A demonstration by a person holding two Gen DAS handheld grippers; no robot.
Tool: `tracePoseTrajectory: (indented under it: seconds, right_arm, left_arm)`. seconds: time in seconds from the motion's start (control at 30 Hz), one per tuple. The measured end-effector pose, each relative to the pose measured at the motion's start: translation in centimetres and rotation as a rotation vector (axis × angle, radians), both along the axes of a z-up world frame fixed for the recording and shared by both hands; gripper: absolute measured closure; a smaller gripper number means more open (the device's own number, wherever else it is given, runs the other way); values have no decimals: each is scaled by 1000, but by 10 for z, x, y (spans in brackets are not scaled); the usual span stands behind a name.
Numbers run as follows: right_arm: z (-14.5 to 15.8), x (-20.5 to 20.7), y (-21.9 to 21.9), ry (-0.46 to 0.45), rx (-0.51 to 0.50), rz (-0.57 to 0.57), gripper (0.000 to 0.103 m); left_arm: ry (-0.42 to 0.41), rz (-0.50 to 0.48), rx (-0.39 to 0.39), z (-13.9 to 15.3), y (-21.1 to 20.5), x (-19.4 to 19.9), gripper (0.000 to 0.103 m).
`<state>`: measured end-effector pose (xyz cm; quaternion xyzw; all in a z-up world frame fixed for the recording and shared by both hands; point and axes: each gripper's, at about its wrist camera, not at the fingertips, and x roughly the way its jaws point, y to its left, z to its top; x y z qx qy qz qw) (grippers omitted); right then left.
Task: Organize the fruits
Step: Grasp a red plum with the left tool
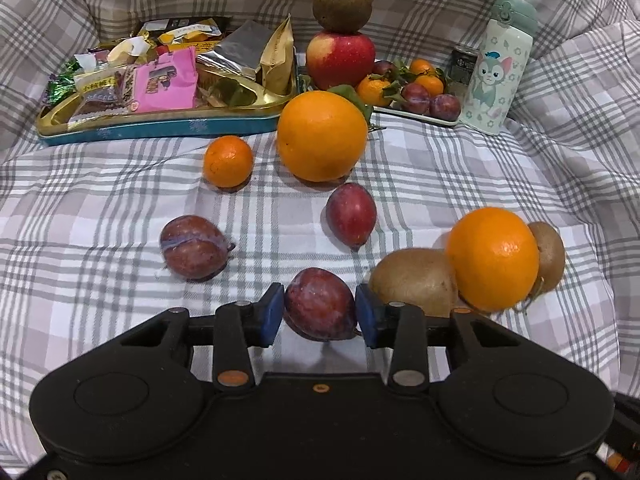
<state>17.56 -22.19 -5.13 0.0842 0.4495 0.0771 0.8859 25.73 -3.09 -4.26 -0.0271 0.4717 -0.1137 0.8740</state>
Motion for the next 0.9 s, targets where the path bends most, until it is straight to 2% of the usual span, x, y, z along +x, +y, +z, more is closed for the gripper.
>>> tracePoseTrajectory:
  seconds: [0.17,0.4,0.63,0.9]
  right_arm:
    - [3,0,5,-4,-7,7,56]
    - [7,-1,16,-18,-17,28,56]
    - [11,8,27,-36,-25,35,56]
    - [8,24,36,-32,-16,5,56]
  left_arm:
    - [-8,4,57,1,13,-12,56]
    - [-6,33,92,3,42,-28,56]
    - [-2,48,66,3,59,-36,56]
    - [-34,36,86,0,56,-41,55]
